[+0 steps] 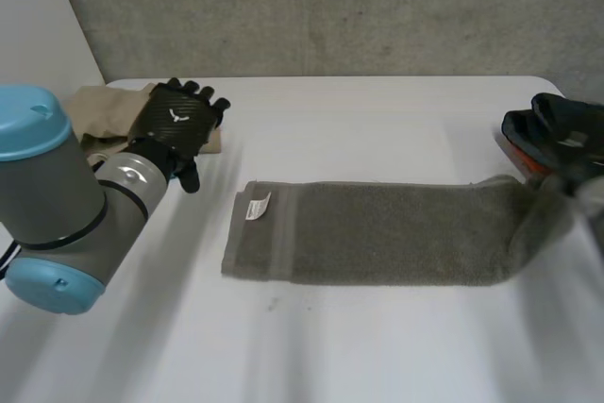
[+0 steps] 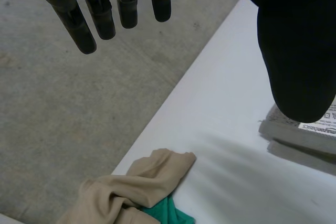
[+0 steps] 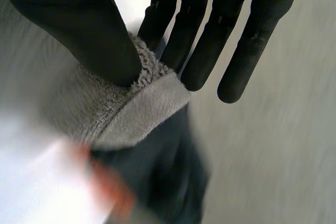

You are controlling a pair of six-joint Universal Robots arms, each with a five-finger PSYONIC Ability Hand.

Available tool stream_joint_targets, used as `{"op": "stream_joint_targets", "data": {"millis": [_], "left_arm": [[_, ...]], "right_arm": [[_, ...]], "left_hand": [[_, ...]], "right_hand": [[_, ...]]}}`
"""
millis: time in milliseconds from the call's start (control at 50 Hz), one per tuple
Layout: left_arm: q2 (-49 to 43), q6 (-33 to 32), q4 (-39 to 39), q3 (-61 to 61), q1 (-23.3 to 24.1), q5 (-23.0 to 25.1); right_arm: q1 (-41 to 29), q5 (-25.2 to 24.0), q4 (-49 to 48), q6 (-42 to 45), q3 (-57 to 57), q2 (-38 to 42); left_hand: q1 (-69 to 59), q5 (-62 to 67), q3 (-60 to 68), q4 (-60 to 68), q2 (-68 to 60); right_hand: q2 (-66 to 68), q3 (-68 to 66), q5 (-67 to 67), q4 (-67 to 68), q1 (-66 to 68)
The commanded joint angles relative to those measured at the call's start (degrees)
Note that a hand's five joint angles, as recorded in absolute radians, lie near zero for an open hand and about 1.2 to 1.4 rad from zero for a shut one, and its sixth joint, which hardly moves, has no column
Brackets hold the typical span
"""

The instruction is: Fold the laundry.

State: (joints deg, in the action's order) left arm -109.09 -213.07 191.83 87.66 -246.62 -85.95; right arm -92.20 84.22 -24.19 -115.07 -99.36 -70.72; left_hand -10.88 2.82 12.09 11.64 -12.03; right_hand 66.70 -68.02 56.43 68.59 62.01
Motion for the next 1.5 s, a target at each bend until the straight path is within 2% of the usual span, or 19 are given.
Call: {"op": "stream_joint_targets", "data": {"millis": [20,120,240,260,280,300,340,440,560,740,800,820,860,1040,1220,1300,1340,1360,1500], "left_arm": [[2.92,3.8,-0.05,1.1,-0.88,0.08],[3.27,5.21,0.04,2.25,-0.88,0.08],[3.18,5.29,0.13,3.74,-0.97,0.17],[3.1,5.29,0.13,3.74,-0.97,0.26],[3.09,5.29,0.13,3.74,-0.97,0.26],[2.83,5.29,0.13,3.65,-0.97,0.26],[2.57,5.29,0.21,3.3,-0.88,0.26],[2.57,5.29,1.0,2.34,-0.36,0.26],[2.48,5.29,1.71,2.16,0.17,0.26],[0.46,5.29,1.8,2.25,3.34,0.26],[0.19,5.21,1.8,2.34,3.51,0.17],[0.19,5.21,1.8,2.34,3.6,0.17],[0.28,5.21,1.8,2.34,3.6,0.17],[1.16,5.21,1.71,2.69,3.95,-0.09],[2.65,5.29,1.62,3.65,3.87,-0.27],[2.74,5.91,1.62,4.09,3.78,-0.27],[2.74,6.43,1.62,4.09,3.86,-0.36],[2.83,6.87,1.71,4.09,3.86,-0.36],[3.01,13.46,1.71,0.85,5.09,-2.46]], "right_arm": [[-21.69,-14.94,-11.22,-0.59,3.74,4.52],[-34.06,-24.17,-12.12,-0.77,9.26,15.58],[-40.6,-23.75,-1.93,-0.68,14.72,24.3],[-40.51,-23.49,-0.26,-0.86,14.9,24.31],[-40.25,-22.79,2.02,-1.29,14.81,23.61],[-40.07,-22.0,2.74,-1.82,14.72,23.17],[-40.25,-19.45,3.27,-4.18,14.55,21.68],[-32.81,-9.53,4.59,-24.87,10.17,9.41],[-25.4,-9.42,9.94,-42.42,4.71,4.36],[-14.86,-9.07,15.05,-33.22,-4.16,4.27],[-13.88,-8.98,14.79,-32.32,-4.52,4.27],[-13.88,-8.89,14.79,-32.32,-4.52,4.36],[-13.79,-8.46,14.44,-32.32,-4.44,4.36],[-17.03,3.06,-0.24,-27.32,-1.72,-0.47],[-41.54,-4.75,-0.07,-12.57,4.09,8.12],[-44.64,-6.61,0.46,-9.74,4.53,12.79],[-44.56,-6.61,0.55,-10.26,4.53,13.15],[-44.38,-6.96,-0.06,-12.0,4.01,12.97],[-35.96,-6.43,-1.65,-30.98,2.51,1.22]], "left_hand": [[0.88,-2.82,-2.09,-1.64,2.03],[0.88,-2.82,-2.09,-1.64,2.03],[0.88,-2.82,-2.09,-1.64,2.03],[0.88,-2.82,-2.09,-1.64,2.03],[0.88,-2.82,-2.09,-1.64,2.03],[0.88,-2.82,-2.09,-1.64,2.03],[0.88,-2.82,-2.09,-1.64,2.03],[0.88,-2.82,-2.09,-1.64,2.03],[0.88,-2.82,-2.09,-1.64,2.03],[0.88,-2.82,-2.09,-1.64,2.03],[0.88,-2.82,-2.09,-1.64,2.03],[0.88,-2.82,-2.09,-1.64,2.03],[0.88,-2.82,-2.09,-1.64,2.03],[0.88,-2.82,-2.09,-1.64,2.03],[0.88,-2.82,-2.09,-1.64,2.03],[0.88,-2.82,-2.09,-1.64,2.03],[0.83,-2.78,-2.04,-1.59,1.99],[0.83,-2.78,-2.04,-1.59,1.99],[0.33,-2.27,-1.54,-1.09,1.48]], "right_hand": [[13.3,-11.98,13.57,11.41,17.99],[13.3,-11.98,13.57,11.41,17.99],[13.3,-11.98,13.57,11.41,17.99],[-2.63,3.95,-2.35,-4.52,2.06],[-43.25,44.57,-42.98,-45.14,-38.56],[-56.7,58.02,-56.43,-58.59,-52.01],[-56.7,58.02,-56.43,-58.59,-52.01],[-56.7,58.02,-56.43,-58.59,-52.01],[-56.7,58.02,-56.43,-58.59,-52.01],[-56.01,57.33,-55.74,-57.9,-51.32],[-32.32,33.65,-32.05,-34.21,-27.64],[-8.24,9.57,-7.97,-10.14,-3.56],[13.23,-11.9,13.5,11.33,17.91],[13.3,-11.98,13.57,11.41,17.99],[13.3,-11.98,13.57,11.41,17.99],[13.3,-11.98,13.57,11.41,17.99],[-22.93,24.25,-22.65,-24.82,-18.24],[-56.7,58.02,-56.43,-58.59,-52.01],[-56.7,58.02,-56.43,-58.59,-52.01]]}}
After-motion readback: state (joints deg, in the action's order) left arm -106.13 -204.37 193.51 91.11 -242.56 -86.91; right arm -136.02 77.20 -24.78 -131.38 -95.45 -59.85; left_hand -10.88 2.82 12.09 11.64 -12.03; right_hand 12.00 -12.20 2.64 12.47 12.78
